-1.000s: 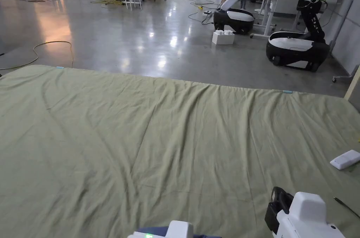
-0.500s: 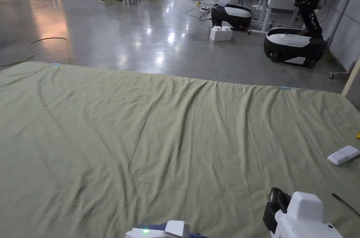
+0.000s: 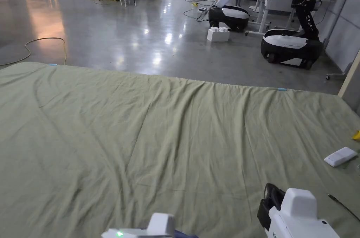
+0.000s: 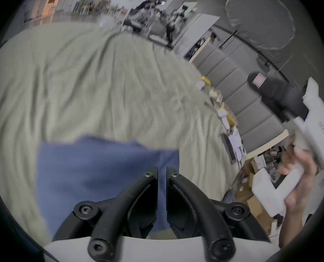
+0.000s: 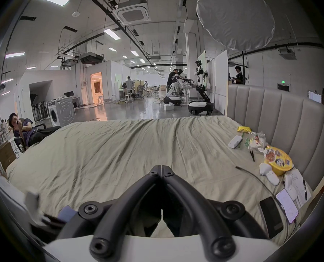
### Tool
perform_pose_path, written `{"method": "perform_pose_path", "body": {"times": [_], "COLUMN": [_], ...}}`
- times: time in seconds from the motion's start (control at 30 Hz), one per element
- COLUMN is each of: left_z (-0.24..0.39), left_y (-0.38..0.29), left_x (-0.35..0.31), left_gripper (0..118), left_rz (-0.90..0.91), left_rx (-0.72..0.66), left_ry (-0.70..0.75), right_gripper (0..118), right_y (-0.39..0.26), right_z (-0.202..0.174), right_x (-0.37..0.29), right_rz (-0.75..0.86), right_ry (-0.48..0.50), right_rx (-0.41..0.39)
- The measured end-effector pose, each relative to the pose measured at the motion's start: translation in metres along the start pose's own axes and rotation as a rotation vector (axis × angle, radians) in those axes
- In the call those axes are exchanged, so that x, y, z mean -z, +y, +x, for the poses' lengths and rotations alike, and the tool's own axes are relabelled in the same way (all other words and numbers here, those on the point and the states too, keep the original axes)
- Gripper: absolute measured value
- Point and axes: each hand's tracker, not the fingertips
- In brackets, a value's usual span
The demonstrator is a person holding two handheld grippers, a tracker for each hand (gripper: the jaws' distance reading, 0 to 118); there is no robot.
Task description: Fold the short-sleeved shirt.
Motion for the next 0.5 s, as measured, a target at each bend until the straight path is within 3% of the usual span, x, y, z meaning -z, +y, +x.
{"method": "perform_pose_path", "body": {"times": [0.1,0.2,0.5], "left_z": [0.000,0.001,-0.006], "left_y": [0.018,0.033,0.057], "left_x": [-0.036,-0.063,-0.103], "left_gripper": [9,9,9], "left_rz": [0.180,0.352,0.730], "left_rx": [0.097,0.221,0.305], "left_ry": [0.087,0.283,0.671], "right_gripper": [0,0,0], "right_y": [0.011,0.022,0.049], "right_z": [-0.005,-0.010,-0.028], "right_x": [0.000,0.000,-0.001], "right_rz": [0.050,0.093,0.211], "right_ry": [-0.015,-0.020,-0.044], "right_rx": [-0.029,-0.037,-0.039]}}
